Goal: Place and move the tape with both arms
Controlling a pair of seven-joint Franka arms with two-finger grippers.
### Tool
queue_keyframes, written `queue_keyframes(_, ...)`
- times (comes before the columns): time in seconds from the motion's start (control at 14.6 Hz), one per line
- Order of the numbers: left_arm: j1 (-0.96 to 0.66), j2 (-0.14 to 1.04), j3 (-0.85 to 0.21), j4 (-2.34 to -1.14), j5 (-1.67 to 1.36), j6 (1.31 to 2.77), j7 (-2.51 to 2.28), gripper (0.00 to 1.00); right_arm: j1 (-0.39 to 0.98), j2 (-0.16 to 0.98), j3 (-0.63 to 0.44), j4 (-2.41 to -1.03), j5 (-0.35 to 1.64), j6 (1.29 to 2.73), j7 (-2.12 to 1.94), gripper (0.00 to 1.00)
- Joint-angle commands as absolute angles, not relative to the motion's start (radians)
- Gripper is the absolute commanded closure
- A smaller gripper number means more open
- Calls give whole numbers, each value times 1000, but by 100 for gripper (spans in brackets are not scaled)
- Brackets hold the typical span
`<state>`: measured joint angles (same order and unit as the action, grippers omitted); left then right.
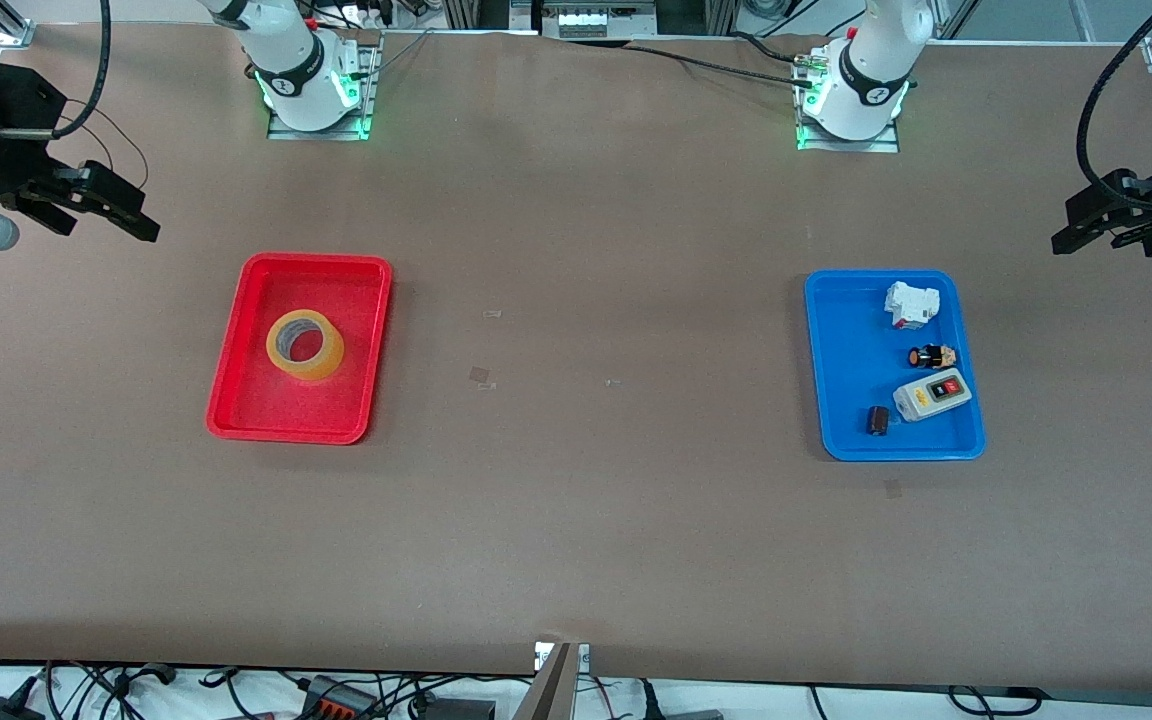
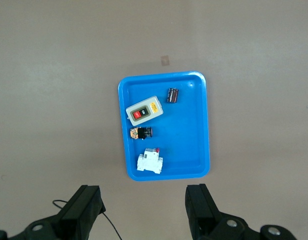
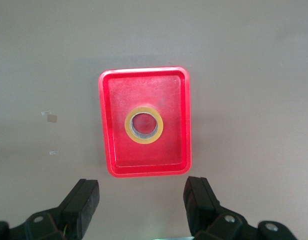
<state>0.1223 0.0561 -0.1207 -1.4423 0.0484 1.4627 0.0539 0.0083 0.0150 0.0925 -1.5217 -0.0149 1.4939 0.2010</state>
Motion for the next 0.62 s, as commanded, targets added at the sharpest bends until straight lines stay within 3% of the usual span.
queue_keyframes(0.0, 129, 54, -126, -1447, 41, 1479, 78, 0, 3, 5, 94, -1531, -29, 1496, 186, 1)
queue_keyframes(0.55, 130, 52, -127, -1447, 23, 1479, 77, 0, -3, 3, 89, -1534, -29, 1500, 164, 1)
